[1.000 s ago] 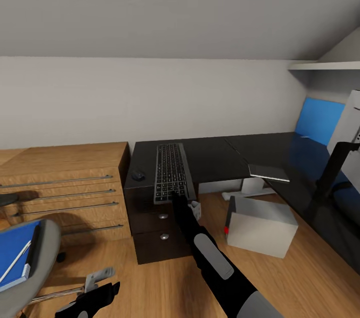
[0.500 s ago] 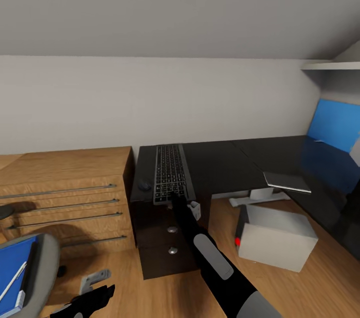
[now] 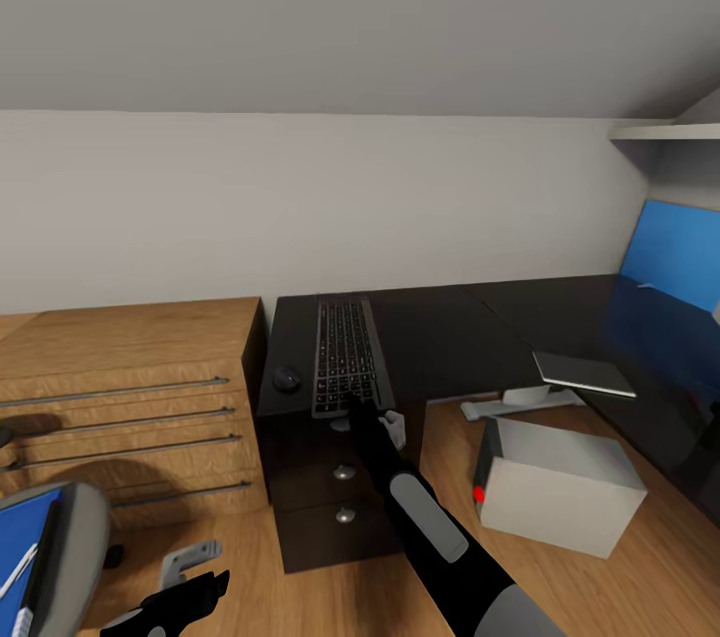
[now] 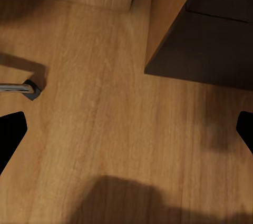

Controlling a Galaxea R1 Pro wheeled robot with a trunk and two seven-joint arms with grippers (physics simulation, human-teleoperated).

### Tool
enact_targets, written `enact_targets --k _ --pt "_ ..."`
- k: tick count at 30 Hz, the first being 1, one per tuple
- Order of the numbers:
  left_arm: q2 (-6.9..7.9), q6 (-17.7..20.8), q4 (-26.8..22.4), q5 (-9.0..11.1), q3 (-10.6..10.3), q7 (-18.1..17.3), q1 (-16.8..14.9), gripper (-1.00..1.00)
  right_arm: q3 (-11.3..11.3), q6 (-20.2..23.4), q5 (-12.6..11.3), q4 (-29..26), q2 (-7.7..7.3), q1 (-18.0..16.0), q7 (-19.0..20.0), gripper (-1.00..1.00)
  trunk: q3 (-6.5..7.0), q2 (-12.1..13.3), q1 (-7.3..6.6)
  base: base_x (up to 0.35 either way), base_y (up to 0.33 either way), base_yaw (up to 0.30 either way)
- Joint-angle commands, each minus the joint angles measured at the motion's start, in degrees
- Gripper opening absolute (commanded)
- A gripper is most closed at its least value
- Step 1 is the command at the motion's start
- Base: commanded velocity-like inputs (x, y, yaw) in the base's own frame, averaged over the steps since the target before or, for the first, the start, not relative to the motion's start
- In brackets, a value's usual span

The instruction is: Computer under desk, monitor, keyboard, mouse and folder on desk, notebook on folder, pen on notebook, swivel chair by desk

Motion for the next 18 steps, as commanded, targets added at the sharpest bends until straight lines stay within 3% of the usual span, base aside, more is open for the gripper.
enact_targets --k 1,10,18 --pt "0.07 0.11 -0.09 0.60 -0.17 0.55 -0.03 1.00 0.14 -0.40 -0.55 0.42 -0.02 -0.06 0.45 -1.00 -0.05 -0.03 0.00 0.154 0.000 0.000" --pt "0.07 0.10 -1.13 0.69 0.19 0.43 -0.03 1.00 0.09 0.73 -0.46 1.11 -0.19 -0.06 0.47 -1.00 -0.05 -0.03 0.00 0.099 0.000 0.000" --pt "0.07 0.50 -4.78 0.93 2.23 0.55 -0.03 1.00 0.08 7.61 -0.13 1.12 -1.93 -0.11 0.92 -1.00 -0.59 -1.23 0.66 0.003 0.000 0.000"
